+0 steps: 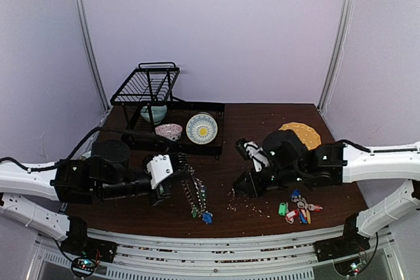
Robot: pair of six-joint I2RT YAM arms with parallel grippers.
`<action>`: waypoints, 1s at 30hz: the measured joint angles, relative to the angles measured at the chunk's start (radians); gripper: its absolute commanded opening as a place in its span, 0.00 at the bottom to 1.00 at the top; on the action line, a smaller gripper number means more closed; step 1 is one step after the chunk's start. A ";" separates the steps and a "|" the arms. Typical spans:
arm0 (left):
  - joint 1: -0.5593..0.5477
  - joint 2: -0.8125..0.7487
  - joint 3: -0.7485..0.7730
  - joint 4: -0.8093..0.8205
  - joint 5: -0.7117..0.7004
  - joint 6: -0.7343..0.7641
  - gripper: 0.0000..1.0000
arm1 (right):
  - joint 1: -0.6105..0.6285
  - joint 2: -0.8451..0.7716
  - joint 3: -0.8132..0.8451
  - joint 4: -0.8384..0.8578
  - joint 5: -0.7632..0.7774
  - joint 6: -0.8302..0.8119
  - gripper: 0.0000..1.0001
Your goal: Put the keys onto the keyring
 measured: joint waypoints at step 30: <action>0.149 0.147 0.115 0.240 0.471 -0.069 0.00 | -0.016 -0.095 0.274 0.083 -0.418 -0.614 0.00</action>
